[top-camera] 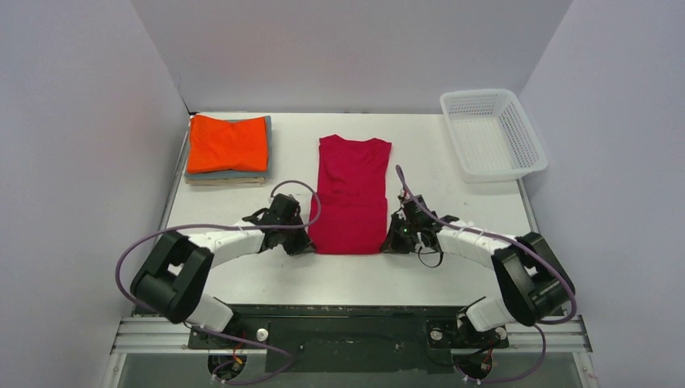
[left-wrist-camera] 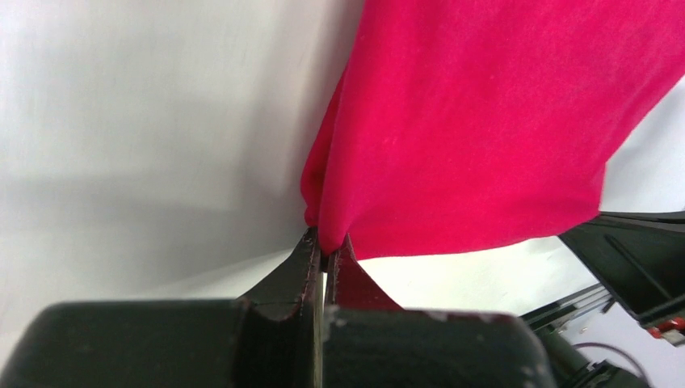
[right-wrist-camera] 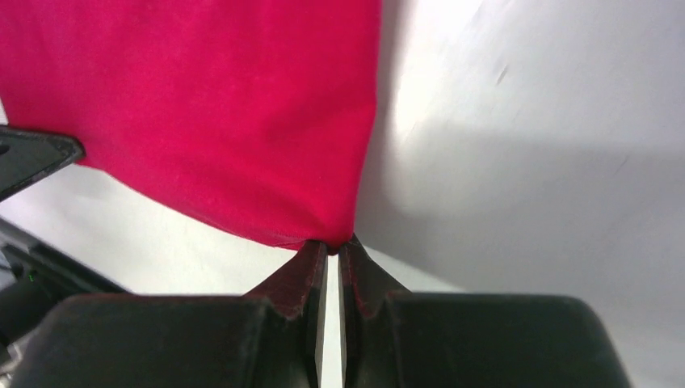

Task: Fold and stack the t-shirts
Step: Grab one side of the 2/3 rectangular tshirt with both arms, then fold the long partially folded tshirt into a neat square

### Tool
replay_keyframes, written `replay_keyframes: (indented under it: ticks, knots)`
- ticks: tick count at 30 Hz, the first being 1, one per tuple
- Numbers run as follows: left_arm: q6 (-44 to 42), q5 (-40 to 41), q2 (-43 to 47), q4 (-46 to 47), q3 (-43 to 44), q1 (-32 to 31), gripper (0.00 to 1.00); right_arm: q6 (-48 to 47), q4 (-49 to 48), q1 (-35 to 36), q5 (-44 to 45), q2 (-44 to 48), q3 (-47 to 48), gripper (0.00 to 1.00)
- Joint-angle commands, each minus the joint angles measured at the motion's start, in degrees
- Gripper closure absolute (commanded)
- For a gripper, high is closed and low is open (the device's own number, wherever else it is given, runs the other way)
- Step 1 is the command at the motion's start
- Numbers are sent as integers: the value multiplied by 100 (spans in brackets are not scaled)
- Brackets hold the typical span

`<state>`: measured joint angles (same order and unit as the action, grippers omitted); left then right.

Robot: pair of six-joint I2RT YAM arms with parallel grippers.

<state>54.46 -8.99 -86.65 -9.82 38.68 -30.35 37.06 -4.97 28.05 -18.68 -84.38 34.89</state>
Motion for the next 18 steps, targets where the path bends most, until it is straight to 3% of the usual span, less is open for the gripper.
replay_keyframes:
  ticks: [1,10,14,18]
  knots:
    - [505,726,1027,-1162,-603,-481,100,372,553,437,344,1071,-535,100]
    - [1565,1369,3861,-2688,-990,-1689,100,1366,1496,2011,434,3350,-971,100]
    - [1484,1736,4385,-3088,-629,-1832,100,1521,1935,2142,771,3843,-692,100]
    - [1160,2028,4353,-2827,-136,-1810,100,1280,2236,1953,856,3850,-54,100]
